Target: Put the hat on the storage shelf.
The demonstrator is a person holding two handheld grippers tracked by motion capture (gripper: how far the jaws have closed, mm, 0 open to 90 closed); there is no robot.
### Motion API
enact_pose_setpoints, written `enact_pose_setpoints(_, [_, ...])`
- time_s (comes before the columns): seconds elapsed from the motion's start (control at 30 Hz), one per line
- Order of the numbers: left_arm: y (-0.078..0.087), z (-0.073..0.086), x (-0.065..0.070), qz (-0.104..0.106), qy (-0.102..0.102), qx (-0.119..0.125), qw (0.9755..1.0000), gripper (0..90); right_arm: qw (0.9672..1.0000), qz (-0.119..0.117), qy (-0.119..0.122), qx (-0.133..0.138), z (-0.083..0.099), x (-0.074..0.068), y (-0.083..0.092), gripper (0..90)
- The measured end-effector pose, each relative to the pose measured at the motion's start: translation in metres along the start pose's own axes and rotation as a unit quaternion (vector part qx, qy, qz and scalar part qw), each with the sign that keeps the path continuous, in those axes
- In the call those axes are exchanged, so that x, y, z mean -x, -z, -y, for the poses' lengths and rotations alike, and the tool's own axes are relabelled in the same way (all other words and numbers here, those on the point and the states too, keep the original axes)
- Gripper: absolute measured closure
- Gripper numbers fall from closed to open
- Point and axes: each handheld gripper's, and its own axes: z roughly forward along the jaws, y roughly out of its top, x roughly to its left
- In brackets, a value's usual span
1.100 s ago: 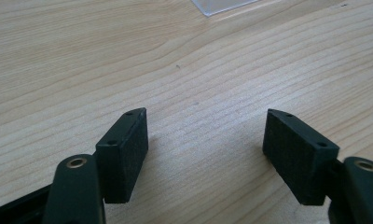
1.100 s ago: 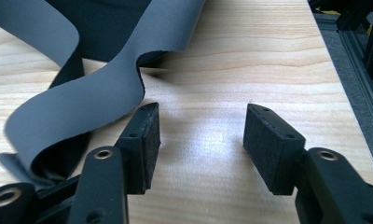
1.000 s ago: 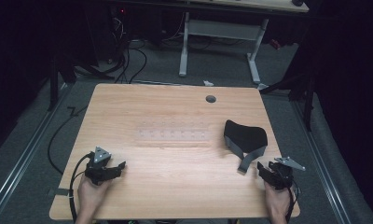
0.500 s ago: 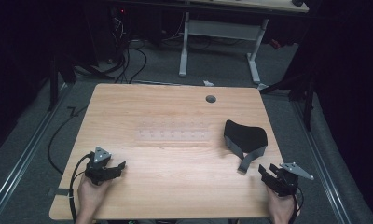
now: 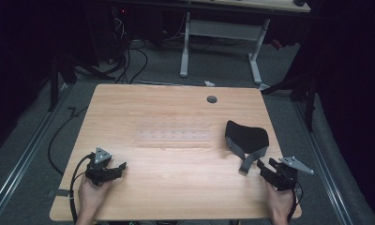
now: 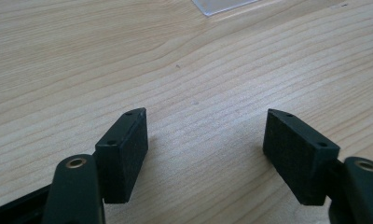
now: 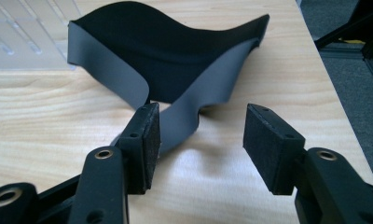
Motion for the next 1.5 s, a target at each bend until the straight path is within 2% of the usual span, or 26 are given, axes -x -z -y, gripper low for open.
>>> enact_pose_setpoints(0.2, [0.000, 0.000, 0.000, 0.000, 0.000, 0.000, 1.0000, 31.2, 0.9999, 0.006, -0.009, -0.005, -0.008, 0.002, -0.012, 44.7])
enact_pose_setpoints(0.43, [0.000, 0.000, 0.000, 0.000, 0.001, 0.001, 1.0000, 31.1, 0.9995, 0.013, -0.024, -0.013, -0.014, 0.011, -0.025, 44.6])
enact_pose_setpoints(0.67, [0.000, 0.000, 0.000, 0.000, 0.001, 0.001, 1.0000, 31.0, 0.9992, 0.023, -0.024, -0.025, -0.014, 0.013, -0.038, 44.9])
enact_pose_setpoints(1.17, [0.000, 0.000, 0.000, 0.000, 0.001, 0.001, 1.0000, 30.8, 0.9986, 0.009, -0.044, -0.027, -0.015, 0.018, -0.051, 46.5])
enact_pose_setpoints(1.4, [0.000, 0.000, 0.000, 0.000, 0.002, 0.002, 1.0000, 30.8, 0.9989, 0.006, -0.036, -0.029, -0.021, 0.016, -0.053, 47.2])
enact_pose_setpoints(1.5, [0.000, 0.000, 0.000, 0.000, 0.000, 0.001, 1.0000, 30.8, 0.9986, 0.006, -0.041, -0.032, -0.024, 0.017, -0.057, 48.2])
